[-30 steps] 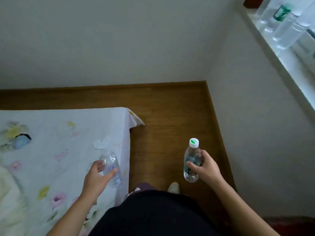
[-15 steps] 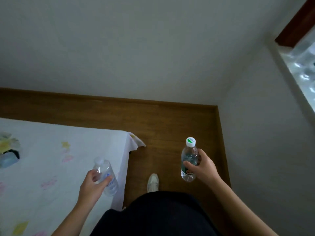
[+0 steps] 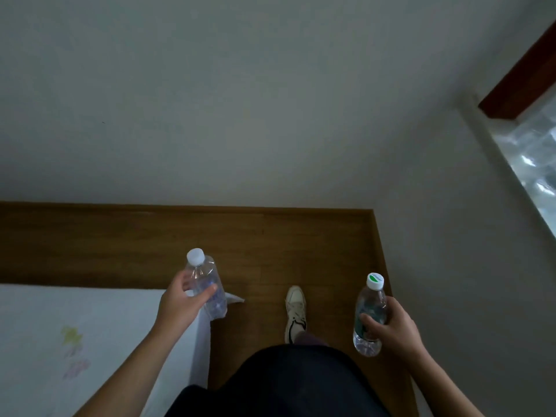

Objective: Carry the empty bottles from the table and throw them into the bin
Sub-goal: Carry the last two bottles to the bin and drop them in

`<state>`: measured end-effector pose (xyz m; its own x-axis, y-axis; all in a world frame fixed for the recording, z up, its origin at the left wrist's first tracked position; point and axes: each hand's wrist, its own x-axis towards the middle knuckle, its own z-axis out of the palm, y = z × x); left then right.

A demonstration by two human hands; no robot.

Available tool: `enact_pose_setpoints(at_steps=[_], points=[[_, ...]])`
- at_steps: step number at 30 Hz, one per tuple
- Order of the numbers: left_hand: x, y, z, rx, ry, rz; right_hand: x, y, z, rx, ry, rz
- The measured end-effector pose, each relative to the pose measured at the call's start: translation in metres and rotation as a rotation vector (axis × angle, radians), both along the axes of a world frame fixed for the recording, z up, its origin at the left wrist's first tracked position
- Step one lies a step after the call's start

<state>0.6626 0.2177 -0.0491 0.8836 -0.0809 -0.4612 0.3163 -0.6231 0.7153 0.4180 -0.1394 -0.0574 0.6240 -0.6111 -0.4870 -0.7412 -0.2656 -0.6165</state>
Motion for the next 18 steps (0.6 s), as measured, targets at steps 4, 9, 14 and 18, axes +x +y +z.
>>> enact_pose_setpoints(at_steps=[4,9,14,18], points=[[0.044,-0.02,-0.002,0.024,0.032,0.09,0.083,-0.032,0.001,0.025,-0.027,0.089],[0.079,-0.027,0.001,0.044,0.038,0.273,0.219,-0.052,0.009,0.038,-0.066,0.291],[0.088,-0.003,0.001,0.061,0.022,0.469,0.35,-0.029,0.031,0.079,-0.091,0.534],[0.097,0.02,-0.005,0.104,0.012,0.624,0.444,0.007,0.04,0.099,-0.111,0.713]])
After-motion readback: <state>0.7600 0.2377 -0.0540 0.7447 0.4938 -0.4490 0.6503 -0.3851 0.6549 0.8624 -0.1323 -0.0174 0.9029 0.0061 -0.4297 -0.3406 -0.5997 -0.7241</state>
